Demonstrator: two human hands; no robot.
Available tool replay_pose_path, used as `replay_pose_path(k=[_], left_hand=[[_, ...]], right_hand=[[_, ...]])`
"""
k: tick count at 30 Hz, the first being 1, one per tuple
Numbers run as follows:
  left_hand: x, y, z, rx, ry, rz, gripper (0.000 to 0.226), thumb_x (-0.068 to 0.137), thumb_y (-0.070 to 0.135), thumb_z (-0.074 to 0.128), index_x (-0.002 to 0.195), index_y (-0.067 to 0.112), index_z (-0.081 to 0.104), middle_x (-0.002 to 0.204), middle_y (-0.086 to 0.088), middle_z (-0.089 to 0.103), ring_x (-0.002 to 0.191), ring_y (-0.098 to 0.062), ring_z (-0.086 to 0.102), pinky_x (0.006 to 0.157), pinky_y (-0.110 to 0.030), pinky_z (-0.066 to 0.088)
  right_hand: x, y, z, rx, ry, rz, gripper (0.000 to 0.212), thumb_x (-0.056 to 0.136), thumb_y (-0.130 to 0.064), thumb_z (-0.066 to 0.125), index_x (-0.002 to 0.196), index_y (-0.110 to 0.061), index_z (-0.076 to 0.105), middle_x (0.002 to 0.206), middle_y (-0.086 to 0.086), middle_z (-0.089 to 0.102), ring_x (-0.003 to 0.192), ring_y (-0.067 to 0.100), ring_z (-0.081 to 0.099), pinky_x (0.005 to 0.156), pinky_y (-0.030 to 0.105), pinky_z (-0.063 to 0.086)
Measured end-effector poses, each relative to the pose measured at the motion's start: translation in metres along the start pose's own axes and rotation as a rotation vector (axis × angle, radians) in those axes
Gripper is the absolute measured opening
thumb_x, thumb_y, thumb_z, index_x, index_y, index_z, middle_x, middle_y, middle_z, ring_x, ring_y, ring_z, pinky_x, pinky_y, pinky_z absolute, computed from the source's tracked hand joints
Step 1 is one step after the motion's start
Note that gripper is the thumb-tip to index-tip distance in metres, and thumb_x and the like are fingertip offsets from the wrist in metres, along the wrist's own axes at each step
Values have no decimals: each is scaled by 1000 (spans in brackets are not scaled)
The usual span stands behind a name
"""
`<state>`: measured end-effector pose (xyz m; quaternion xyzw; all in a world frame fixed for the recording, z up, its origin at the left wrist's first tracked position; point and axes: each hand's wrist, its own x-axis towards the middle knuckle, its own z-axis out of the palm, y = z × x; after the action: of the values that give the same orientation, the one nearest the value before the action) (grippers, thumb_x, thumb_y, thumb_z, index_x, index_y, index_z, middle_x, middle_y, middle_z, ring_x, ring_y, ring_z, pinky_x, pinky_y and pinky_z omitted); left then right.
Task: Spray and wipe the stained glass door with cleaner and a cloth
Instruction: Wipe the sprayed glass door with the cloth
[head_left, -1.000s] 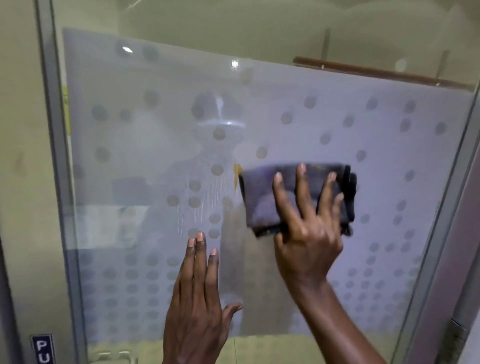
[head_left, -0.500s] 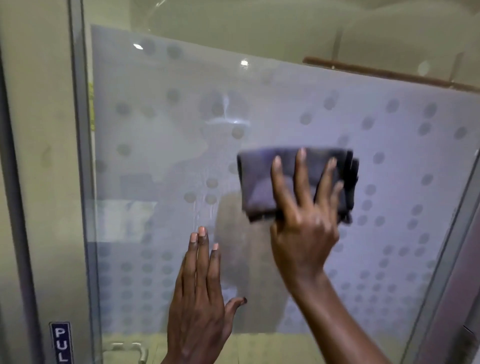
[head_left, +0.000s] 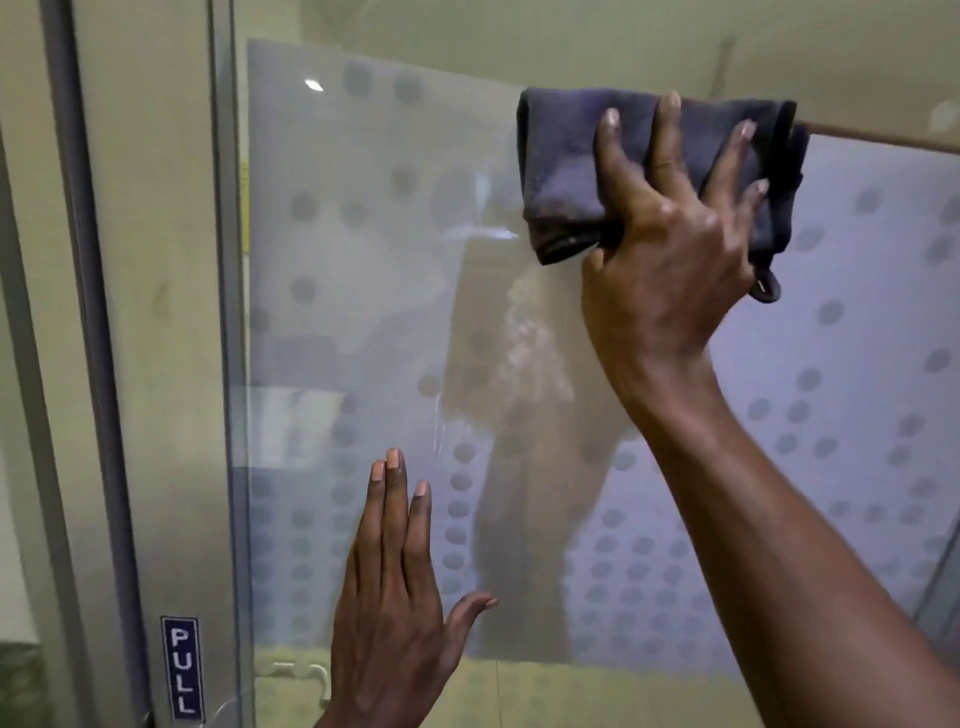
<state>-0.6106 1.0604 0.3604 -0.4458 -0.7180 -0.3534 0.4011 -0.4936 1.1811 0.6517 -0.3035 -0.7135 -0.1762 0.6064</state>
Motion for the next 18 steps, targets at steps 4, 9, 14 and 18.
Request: replay_pose_path(k=[4, 9, 14, 18], left_hand=[[0, -1, -2, -34, 18, -1, 128, 80, 71, 81, 171, 0, 24, 184, -21, 15, 173, -40, 15, 137, -36, 19], [-5, -11, -11, -53, 51, -14, 138, 70, 63, 96, 170, 0, 26, 184, -22, 15, 173, -40, 14, 141, -34, 9], [-10, -28, -16, -23, 24, 3, 129, 78, 69, 86, 169, -2, 28, 184, -22, 16, 173, -39, 14, 141, -35, 10], [-9, -31, -15, -23, 18, 8, 127, 82, 69, 84, 169, -3, 26, 184, -22, 16, 172, -39, 16, 139, -36, 16]], right_hand=[[-71, -5, 16, -57, 40, -85, 82, 95, 3, 55, 166, -35, 40, 177, 4, 32, 162, 55, 22, 129, 69, 28], [-218, 2, 36, 33, -69, -130, 63, 110, -3, 25, 165, -27, 44, 175, 11, 37, 161, 57, 23, 123, 73, 34], [-215, -2, 36, 56, -89, -104, 56, 113, -8, 29, 161, -27, 52, 172, 12, 42, 159, 59, 27, 123, 75, 34], [-102, -17, 23, 20, 54, -88, 70, 95, -6, 61, 160, -31, 52, 171, 9, 42, 157, 60, 29, 126, 72, 31]])
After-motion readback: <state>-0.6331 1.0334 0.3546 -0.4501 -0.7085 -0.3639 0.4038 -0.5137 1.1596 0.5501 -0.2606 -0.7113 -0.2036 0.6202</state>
